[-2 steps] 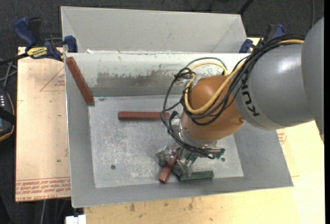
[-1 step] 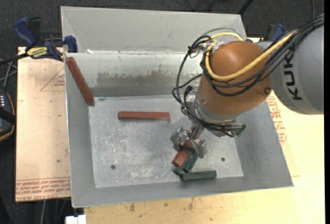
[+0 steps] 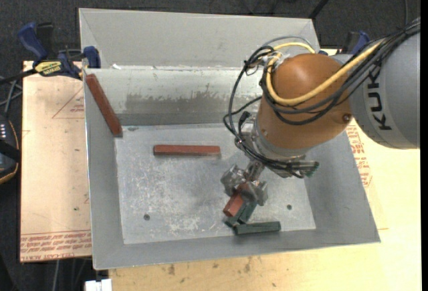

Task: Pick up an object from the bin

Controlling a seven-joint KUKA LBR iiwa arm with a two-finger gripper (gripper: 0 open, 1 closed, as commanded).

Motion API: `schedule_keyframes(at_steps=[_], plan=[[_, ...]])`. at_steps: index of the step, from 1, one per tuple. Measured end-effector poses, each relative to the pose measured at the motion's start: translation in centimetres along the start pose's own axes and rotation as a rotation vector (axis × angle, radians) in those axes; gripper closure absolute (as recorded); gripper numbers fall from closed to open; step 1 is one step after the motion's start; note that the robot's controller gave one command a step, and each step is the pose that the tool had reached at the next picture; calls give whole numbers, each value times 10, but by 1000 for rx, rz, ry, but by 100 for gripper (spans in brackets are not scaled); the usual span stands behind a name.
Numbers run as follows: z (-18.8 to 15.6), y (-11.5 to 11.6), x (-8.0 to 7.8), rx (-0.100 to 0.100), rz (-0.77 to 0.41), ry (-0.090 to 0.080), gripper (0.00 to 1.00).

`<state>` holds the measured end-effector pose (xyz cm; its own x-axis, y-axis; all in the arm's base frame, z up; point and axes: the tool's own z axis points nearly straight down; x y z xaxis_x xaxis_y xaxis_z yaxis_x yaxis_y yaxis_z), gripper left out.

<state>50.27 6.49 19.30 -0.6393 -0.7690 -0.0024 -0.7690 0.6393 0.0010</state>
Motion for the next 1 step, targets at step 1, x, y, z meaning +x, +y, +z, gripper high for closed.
schedule_keyframes(at_steps=[1], plan=[[-3,1,1,-3,-10,2,100]])
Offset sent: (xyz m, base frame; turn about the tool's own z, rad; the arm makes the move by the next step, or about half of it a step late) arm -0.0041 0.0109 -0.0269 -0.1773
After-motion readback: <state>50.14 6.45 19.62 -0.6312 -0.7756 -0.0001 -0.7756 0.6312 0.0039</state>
